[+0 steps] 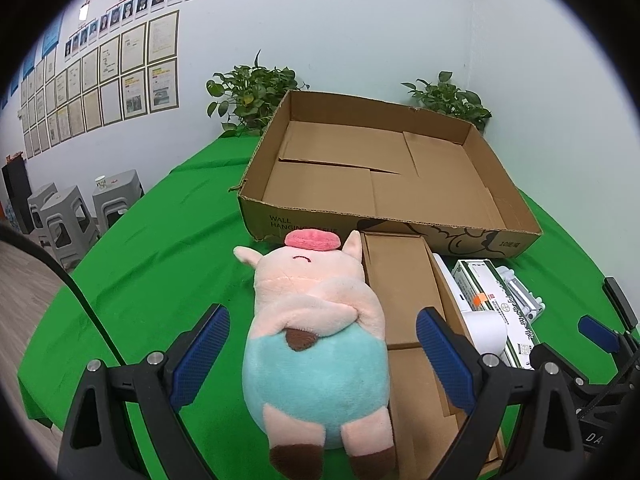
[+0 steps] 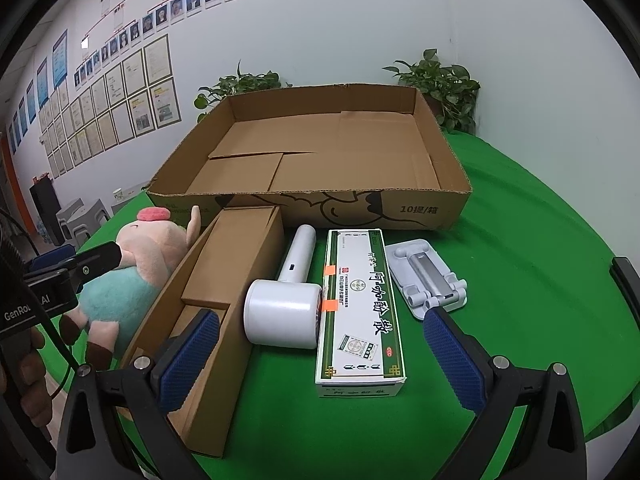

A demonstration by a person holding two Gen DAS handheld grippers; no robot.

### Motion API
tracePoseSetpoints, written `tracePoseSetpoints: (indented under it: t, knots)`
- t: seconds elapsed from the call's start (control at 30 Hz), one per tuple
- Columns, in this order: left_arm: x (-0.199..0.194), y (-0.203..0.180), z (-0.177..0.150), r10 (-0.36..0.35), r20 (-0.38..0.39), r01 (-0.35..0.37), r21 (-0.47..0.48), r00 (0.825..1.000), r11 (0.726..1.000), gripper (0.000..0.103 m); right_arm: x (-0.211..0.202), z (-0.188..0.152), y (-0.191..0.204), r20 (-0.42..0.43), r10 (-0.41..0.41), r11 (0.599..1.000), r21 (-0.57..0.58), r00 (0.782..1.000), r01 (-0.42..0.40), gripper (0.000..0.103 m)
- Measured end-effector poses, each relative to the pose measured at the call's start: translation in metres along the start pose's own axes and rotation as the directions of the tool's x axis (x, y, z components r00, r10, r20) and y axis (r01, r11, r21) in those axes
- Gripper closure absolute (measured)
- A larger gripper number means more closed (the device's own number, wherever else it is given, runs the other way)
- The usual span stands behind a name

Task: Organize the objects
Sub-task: 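Move the left tool toward the plush pig and close on it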

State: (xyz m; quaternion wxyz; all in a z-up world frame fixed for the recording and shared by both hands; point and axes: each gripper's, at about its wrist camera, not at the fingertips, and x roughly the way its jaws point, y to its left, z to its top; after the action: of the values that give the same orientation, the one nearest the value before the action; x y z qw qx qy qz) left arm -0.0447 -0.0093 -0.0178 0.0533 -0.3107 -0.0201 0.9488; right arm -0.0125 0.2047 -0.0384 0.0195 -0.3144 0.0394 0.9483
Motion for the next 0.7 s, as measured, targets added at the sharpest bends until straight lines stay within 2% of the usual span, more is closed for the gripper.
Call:
tracePoseSetpoints:
  t: [0.5,0.6,0.7]
  knots:
    - [-0.001,0.027,0.004,-0.044,-0.011,0.044,-0.045,0.999,0.998,0.008,0.006,0.001,0.012,-0.011,0.011,0.999,-0.037,1.000,-0.011,0.000]
    - [0.000,0.038,0.007,-0.080,-0.017,0.078,-0.068,0.997,0.995,0.008,0.005,0.003,0.016,-0.005,0.056,0.997,-0.055,0.998,-0.056,0.000]
    - [0.005,0.051,0.006,-0.145,-0.053,0.138,-0.117,0.988,0.984,0.008,0.000,0.006,0.022,0.010,0.141,0.987,-0.081,0.990,-0.140,0.000]
